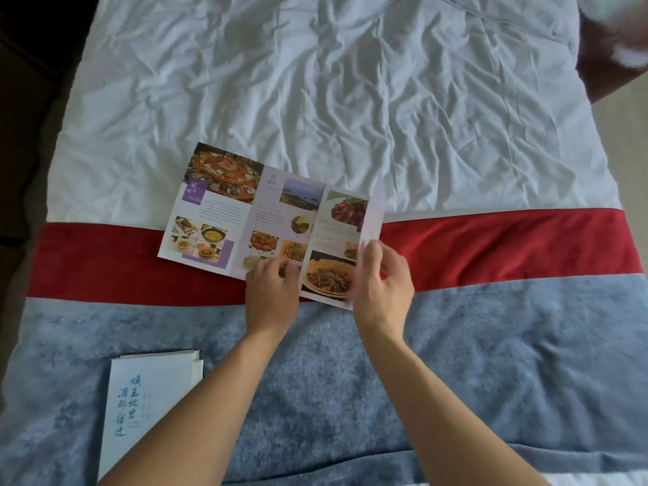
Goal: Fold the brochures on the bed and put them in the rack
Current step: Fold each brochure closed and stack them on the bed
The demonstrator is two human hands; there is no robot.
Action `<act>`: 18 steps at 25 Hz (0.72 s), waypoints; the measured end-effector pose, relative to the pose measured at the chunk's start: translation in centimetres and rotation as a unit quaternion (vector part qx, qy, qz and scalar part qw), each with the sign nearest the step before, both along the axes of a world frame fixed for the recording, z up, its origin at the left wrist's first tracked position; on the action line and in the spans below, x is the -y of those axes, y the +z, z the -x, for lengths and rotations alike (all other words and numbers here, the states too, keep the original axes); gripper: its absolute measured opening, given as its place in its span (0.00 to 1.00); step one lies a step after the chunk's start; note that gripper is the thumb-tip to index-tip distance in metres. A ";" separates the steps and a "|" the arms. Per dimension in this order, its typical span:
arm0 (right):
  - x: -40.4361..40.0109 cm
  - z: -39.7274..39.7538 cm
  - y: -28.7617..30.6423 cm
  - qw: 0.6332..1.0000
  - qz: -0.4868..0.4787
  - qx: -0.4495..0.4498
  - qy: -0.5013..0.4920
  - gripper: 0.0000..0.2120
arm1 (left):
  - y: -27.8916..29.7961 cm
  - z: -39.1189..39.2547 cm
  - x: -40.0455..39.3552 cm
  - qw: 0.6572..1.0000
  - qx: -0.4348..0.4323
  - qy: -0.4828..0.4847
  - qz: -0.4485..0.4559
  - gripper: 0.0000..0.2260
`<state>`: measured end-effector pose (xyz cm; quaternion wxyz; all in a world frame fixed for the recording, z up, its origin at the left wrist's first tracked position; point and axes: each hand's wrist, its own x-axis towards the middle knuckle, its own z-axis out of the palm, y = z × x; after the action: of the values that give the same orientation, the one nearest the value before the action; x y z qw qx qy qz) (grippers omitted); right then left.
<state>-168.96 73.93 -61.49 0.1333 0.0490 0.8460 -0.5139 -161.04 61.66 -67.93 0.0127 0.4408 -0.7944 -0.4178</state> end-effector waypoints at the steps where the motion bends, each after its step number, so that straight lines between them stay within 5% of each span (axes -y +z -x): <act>1: 0.9 -0.6 -0.2 0.999 -0.005 0.007 0.037 0.22 | 0.4 0.0 0.5 0.998 -0.031 0.041 -0.027 0.15; 4: 1.9 -1.7 -2.0 0.987 -0.084 0.040 0.129 0.21 | 1.1 -0.3 2.7 0.991 -0.074 0.113 -0.009 0.16; 7: 1.4 -2.2 -3.8 0.956 -0.216 0.047 0.193 0.25 | 0.3 -1.5 5.6 0.994 -0.037 0.078 0.064 0.13; 11: 0.9 -2.2 -4.9 0.971 -0.223 0.062 0.056 0.40 | -0.7 -2.7 8.2 0.987 0.065 0.010 0.149 0.24; 18: 2.2 -1.0 -5.7 0.980 -0.154 0.120 -0.034 0.40 | -1.3 -3.4 10.9 0.979 0.127 0.115 0.111 0.45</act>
<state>-167.96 71.71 -67.22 0.2073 0.1596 0.8904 -0.3726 -157.64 50.72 -69.20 0.0081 0.5747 -0.7747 -0.2634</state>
